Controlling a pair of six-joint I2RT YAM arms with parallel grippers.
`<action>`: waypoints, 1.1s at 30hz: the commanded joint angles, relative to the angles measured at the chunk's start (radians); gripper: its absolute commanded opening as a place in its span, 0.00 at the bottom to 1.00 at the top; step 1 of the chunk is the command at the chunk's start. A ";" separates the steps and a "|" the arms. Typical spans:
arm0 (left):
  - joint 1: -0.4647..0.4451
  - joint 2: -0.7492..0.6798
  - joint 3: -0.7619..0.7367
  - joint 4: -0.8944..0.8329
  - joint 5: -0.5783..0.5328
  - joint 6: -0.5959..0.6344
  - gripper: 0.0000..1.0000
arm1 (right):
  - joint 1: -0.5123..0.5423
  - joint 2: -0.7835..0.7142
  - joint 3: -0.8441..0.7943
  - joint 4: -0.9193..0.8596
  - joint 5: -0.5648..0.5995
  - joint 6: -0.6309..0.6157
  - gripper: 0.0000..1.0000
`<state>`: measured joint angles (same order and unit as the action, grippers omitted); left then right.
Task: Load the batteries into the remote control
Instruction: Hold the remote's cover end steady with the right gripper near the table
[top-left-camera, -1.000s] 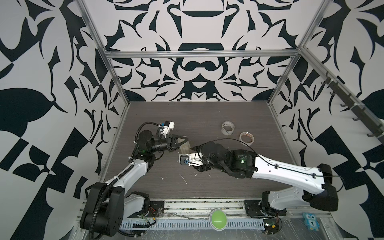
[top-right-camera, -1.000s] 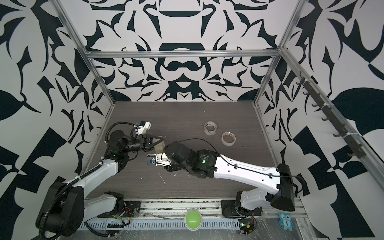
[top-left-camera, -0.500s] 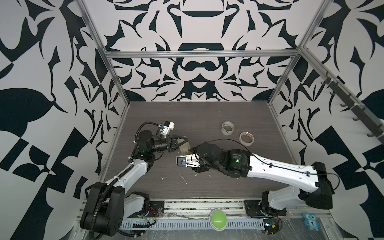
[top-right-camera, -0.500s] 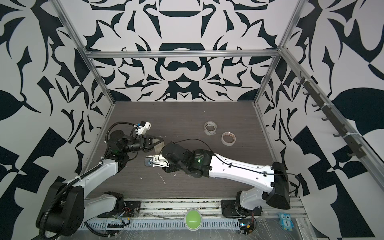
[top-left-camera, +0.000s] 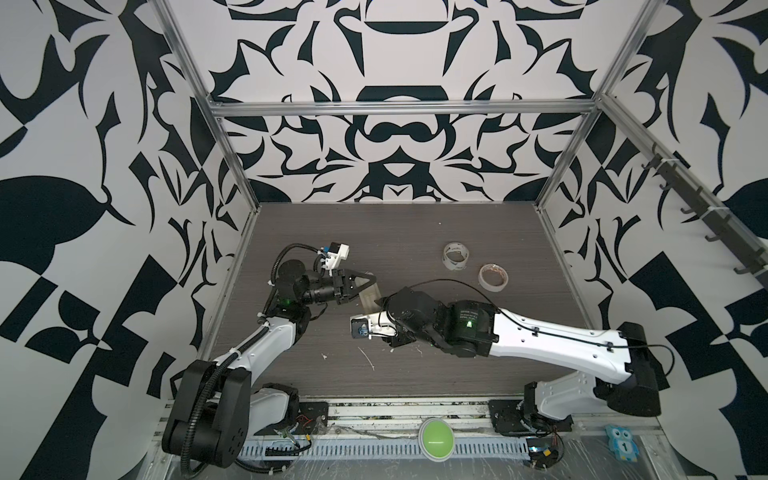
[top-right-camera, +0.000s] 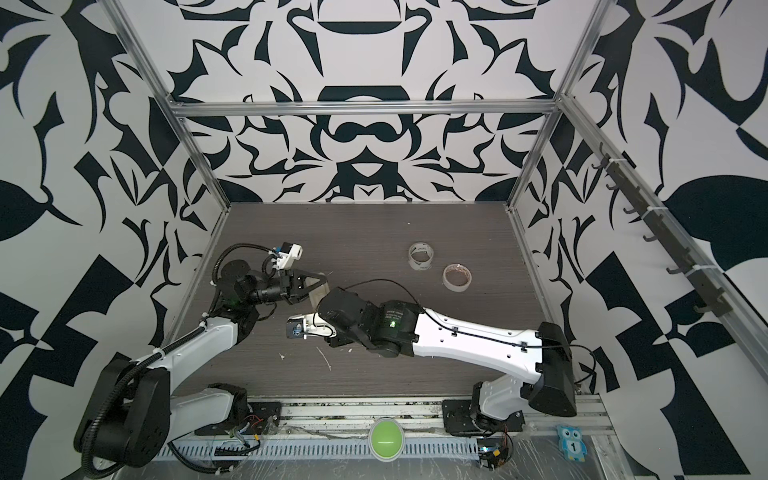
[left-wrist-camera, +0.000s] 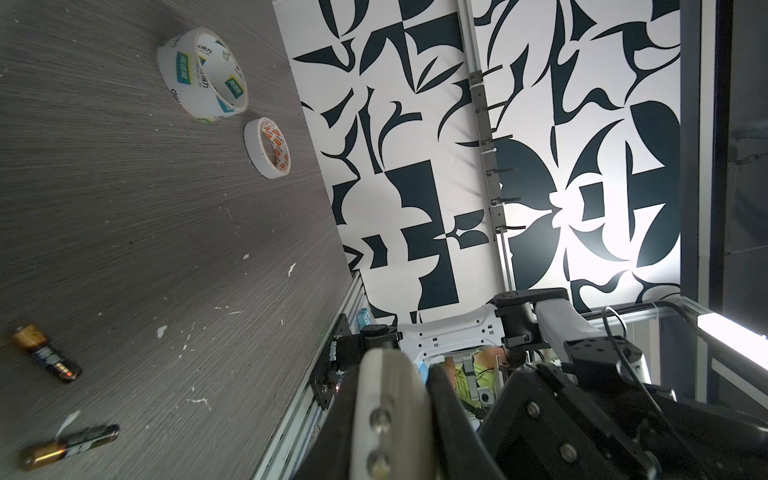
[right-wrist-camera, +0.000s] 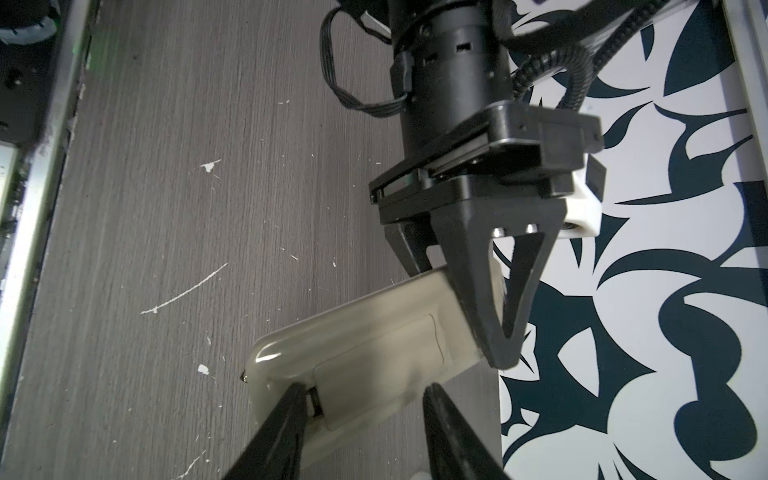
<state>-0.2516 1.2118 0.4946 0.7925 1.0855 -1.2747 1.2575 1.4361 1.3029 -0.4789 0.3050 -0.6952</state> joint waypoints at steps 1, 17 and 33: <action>-0.005 -0.007 0.004 0.084 0.047 -0.057 0.00 | 0.001 0.046 0.012 -0.060 0.069 -0.032 0.50; -0.022 -0.001 0.005 0.106 0.050 -0.071 0.00 | 0.006 0.007 -0.057 0.058 0.114 -0.078 0.49; -0.027 -0.001 0.001 0.119 0.050 -0.079 0.00 | 0.005 -0.036 -0.113 0.197 0.152 -0.080 0.48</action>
<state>-0.2516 1.2217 0.4889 0.8486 1.0512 -1.2854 1.2755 1.3991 1.2098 -0.3416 0.3927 -0.7673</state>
